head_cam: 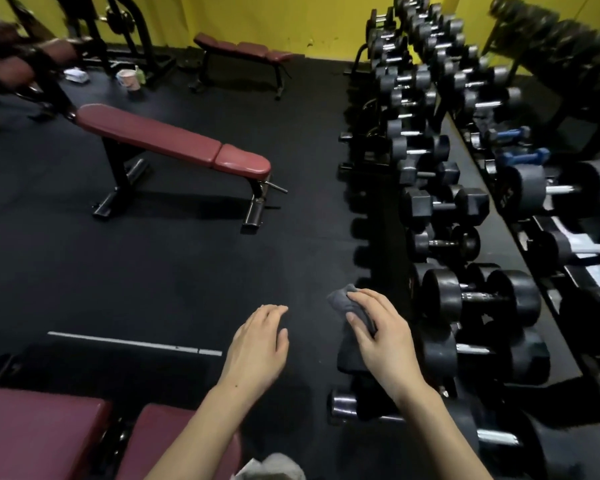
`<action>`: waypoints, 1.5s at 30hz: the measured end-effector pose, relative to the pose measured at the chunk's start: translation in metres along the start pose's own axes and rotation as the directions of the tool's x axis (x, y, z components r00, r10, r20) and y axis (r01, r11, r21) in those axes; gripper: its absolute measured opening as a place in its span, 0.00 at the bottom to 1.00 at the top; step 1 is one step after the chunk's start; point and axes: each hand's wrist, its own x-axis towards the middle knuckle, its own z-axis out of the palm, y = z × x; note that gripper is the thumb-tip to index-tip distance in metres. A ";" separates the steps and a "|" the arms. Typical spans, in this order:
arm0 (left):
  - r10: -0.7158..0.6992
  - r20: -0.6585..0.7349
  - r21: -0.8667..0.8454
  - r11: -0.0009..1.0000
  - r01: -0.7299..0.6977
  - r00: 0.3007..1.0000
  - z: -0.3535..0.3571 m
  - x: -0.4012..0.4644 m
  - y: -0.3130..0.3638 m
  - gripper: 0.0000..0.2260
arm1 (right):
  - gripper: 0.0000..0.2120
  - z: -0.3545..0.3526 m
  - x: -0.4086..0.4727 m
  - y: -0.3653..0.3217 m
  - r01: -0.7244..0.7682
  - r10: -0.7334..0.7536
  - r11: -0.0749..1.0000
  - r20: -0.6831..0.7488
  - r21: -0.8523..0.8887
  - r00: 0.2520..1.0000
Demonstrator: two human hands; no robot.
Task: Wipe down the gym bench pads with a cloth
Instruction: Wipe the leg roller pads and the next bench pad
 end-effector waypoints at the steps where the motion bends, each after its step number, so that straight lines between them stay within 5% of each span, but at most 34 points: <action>1: -0.004 -0.014 0.004 1.000 0.004 1.000 -0.002 0.007 0.000 0.20 | 0.15 0.003 0.008 0.002 -0.010 0.010 1.000 0.010 0.013 1.000; 13: -0.076 -0.096 -0.052 0.996 0.071 0.992 -0.008 0.149 -0.049 0.20 | 0.16 0.072 0.164 0.023 0.102 -0.106 0.991 0.033 0.089 0.994; 23: -0.179 -0.184 -0.082 0.983 0.166 0.967 -0.123 0.332 -0.165 0.20 | 0.15 0.205 0.394 -0.053 0.177 -0.212 0.955 0.129 0.236 0.969; 30: -0.349 -0.306 -0.162 0.936 0.313 0.886 -0.188 0.377 -0.246 0.20 | 0.15 0.308 0.507 -0.114 0.180 -0.273 0.927 0.266 0.328 0.924; 45: -0.631 -0.483 -0.223 0.759 0.611 0.607 -0.333 0.565 -0.441 0.19 | 0.14 0.592 0.780 -0.232 0.320 -0.596 0.776 0.467 0.543 0.653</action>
